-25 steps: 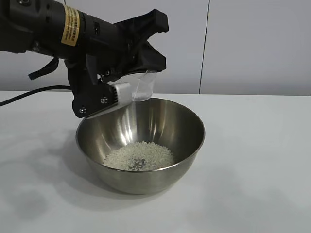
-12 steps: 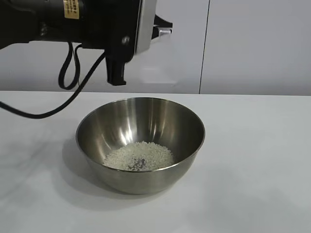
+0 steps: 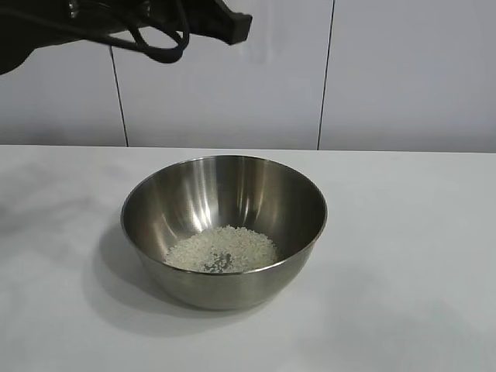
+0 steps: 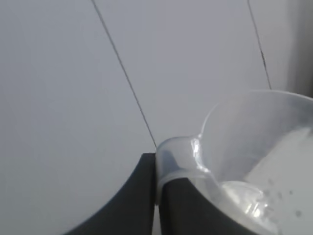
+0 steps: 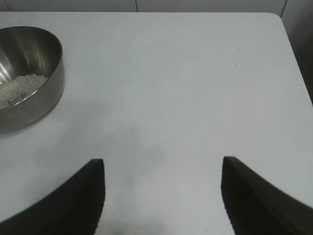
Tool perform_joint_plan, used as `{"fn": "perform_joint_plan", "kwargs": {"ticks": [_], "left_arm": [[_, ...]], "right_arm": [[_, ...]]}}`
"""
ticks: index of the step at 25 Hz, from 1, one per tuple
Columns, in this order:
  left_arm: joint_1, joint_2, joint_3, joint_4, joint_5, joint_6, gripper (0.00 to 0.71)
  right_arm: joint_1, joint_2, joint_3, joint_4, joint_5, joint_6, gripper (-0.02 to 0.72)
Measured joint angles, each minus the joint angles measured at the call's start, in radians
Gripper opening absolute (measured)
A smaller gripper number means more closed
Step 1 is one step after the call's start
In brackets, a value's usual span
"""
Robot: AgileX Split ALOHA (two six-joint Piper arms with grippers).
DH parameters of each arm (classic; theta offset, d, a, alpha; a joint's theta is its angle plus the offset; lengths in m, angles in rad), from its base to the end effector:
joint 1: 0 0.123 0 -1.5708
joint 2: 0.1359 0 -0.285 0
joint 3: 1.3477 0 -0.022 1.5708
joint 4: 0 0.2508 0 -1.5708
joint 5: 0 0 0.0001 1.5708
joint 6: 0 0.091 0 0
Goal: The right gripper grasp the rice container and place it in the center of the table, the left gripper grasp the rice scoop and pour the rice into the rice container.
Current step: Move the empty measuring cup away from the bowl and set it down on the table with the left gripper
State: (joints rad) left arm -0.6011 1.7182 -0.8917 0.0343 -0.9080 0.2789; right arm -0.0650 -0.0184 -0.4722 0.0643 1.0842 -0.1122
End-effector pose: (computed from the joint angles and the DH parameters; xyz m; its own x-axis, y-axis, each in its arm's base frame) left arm 0.3034 -0.2110 0.2591 0.3056 0.1486 -0.9405 0.5202 0.8012 0.2957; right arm -0.0052 0.0055 0.2677 -0.4829 -0.0506 -0.8742 -0.0244 0.9987 -0.0443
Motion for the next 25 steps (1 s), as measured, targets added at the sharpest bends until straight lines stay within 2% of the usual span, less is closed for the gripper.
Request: {"fn": "perform_joint_plan", "kwargs": {"ticks": [2,5,11,16,21,25], "left_arm": [[0.015,-0.01,0.082,-0.072,-0.133,-0.045,0.006],[0.07,-0.038,0.237,-0.156,-0.217,-0.138,0.006],[0.193,-0.049,0.468,-0.187,-0.222,-0.183,0.006],[0.287,-0.045,0.551,-0.185,-0.223,-0.188,0.006],[0.306,0.047,0.551,-0.121,-0.227,-0.17,0.006],[0.306,0.105,0.545,-0.13,-0.227,-0.161,0.006]], "right_arm": [[0.0,0.0,0.0,0.0,0.0,0.0,0.463],[0.0,0.0,0.0,0.0,0.0,0.0,0.463],[0.0,0.0,0.0,0.0,0.0,0.0,0.463],[0.0,0.0,0.0,0.0,0.0,0.0,0.463],[0.0,0.0,0.0,0.0,0.0,0.0,0.463],[0.0,0.0,0.0,0.0,-0.001,0.0,0.463]]}}
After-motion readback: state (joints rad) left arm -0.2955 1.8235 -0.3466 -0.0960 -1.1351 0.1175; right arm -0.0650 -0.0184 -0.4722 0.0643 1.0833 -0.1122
